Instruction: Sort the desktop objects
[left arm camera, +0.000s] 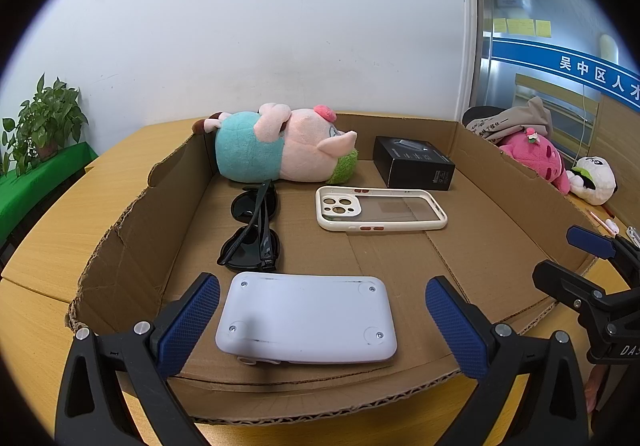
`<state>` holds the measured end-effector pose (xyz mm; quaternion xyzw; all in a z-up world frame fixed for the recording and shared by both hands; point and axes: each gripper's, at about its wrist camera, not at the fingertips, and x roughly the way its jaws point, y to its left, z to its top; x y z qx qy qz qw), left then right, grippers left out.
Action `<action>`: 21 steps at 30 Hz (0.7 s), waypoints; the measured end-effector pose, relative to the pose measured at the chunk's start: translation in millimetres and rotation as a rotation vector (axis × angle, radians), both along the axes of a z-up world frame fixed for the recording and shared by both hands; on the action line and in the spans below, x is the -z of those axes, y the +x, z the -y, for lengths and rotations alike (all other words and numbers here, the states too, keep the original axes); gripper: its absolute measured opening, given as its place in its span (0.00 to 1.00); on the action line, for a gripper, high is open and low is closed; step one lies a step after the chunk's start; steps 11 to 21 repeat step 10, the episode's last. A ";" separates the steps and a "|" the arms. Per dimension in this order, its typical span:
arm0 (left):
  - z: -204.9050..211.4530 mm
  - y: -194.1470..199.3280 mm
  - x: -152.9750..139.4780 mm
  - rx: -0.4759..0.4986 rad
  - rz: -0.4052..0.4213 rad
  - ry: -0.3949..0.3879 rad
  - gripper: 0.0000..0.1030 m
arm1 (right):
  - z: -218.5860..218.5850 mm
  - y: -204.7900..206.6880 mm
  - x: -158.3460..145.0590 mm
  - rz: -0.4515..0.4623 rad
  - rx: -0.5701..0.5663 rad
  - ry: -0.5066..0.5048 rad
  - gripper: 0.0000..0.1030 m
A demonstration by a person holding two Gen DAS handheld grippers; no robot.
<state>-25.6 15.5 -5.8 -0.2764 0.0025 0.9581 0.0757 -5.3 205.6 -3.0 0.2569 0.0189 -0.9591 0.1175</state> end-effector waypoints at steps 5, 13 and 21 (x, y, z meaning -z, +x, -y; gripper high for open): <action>0.1 0.2 -0.3 0.000 0.000 0.000 0.99 | 0.1 0.2 -0.1 0.000 0.000 0.000 1.00; -0.2 0.9 0.0 -0.003 0.001 0.000 0.99 | 0.0 0.0 0.2 0.000 0.001 0.002 1.00; -0.2 0.9 0.0 -0.003 0.001 0.000 0.99 | 0.0 0.0 0.2 0.000 0.001 0.002 1.00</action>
